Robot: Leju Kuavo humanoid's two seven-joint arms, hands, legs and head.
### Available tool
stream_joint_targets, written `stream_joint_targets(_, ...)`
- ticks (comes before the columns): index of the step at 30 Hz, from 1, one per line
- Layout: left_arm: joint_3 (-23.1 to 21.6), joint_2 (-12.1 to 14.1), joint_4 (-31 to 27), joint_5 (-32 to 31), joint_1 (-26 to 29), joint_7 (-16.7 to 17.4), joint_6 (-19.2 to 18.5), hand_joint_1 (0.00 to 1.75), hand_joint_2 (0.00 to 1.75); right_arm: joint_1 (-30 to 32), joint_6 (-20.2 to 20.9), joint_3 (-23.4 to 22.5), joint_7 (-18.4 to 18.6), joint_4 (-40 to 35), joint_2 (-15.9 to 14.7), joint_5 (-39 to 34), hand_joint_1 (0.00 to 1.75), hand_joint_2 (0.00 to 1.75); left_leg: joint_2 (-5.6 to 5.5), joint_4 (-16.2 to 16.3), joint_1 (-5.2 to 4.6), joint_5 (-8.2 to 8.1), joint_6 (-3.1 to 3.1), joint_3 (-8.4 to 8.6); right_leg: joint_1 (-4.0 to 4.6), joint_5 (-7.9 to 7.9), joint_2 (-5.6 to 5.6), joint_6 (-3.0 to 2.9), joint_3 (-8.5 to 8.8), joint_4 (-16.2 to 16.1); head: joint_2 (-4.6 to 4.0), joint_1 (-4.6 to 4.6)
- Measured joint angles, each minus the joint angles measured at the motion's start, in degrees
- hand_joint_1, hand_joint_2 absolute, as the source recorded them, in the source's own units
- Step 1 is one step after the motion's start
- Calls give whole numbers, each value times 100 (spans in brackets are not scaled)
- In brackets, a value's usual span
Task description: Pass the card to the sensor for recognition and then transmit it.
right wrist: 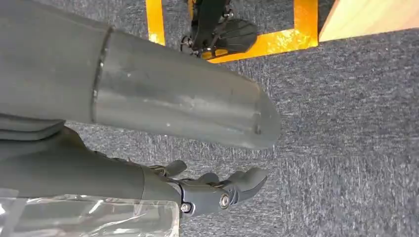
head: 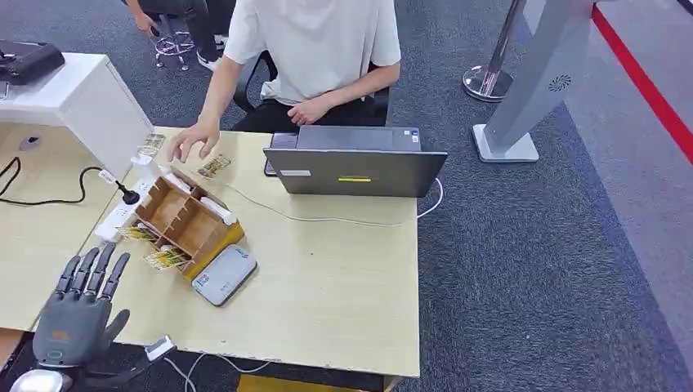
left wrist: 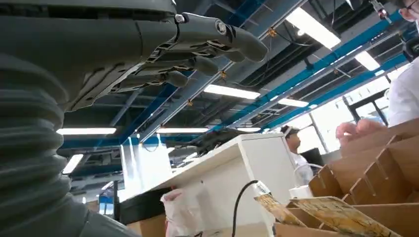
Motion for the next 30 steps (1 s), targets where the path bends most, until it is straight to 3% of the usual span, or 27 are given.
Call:
stream_joint_targets(10, -384, -203, 594, -190, -746, 446, 2, 0, 175, -54, 0, 9, 42, 35, 0, 142, 0, 0, 2, 1, 0, 3, 0, 2, 0, 1, 3, -1, 0, 0, 0, 4)
stream_joint_targets(18, -837, -273, 799, -236, -1110, 555, -15, 0, 175, -69, 20, 9, 61, 39, 0, 216, 0, 0, 3, 1, 0, 3, 0, 2, 0, 1, 4, -1, -2, 0, 0, 4)
stream_joint_targets(26, -1196, -441, 990, -249, -1403, 1130, -763, 0, 175, -69, 17, 9, 107, 44, 2, 240, 0, 0, 4, 2, 0, 3, 0, 3, 0, 3, 8, -1, -1, 0, 0, 4)
stream_joint_targets(30, -1331, -479, 1007, -249, -1448, 1267, -922, 0, 175, -68, 17, 9, 109, 44, 2, 256, 0, 0, 4, 2, 0, 3, 0, 2, 0, 2, 7, -1, -2, 0, 0, 4)
